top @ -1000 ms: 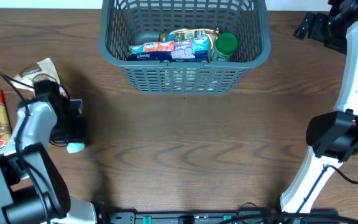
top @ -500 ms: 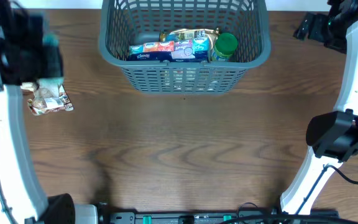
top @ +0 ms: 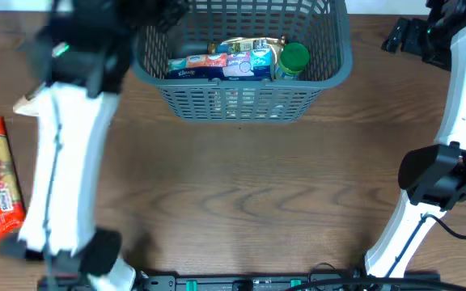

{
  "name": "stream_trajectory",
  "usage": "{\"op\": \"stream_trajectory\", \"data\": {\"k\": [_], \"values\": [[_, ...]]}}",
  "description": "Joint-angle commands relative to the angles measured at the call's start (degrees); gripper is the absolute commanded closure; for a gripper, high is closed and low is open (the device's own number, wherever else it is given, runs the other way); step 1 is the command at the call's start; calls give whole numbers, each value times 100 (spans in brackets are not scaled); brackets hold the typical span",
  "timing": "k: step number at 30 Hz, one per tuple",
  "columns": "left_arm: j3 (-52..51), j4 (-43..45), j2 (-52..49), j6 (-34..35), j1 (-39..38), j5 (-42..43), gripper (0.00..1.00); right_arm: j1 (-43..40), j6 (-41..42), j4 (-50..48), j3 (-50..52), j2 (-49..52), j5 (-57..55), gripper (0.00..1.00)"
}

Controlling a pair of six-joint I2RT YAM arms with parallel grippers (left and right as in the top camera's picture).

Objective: Pack container
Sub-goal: 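Carry the teal item over the basket and release it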

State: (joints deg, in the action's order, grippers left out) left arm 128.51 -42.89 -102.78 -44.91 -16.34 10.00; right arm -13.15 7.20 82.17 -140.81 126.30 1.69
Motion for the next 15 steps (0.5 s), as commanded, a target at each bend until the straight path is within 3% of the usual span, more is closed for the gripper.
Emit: {"op": "stream_trajectory", "data": {"k": [1,9,15], "values": [[4,219,-824,-715,-37,11,94,-4,-46,46,4,15,-15,1],[4,-46,-2173,-684,-52,9,94,-4,-46,184,4,15,-17,1],[-2,-511,-2616,-649,-46,0,94,-4,-46,208,4,15,-17,1]]}}
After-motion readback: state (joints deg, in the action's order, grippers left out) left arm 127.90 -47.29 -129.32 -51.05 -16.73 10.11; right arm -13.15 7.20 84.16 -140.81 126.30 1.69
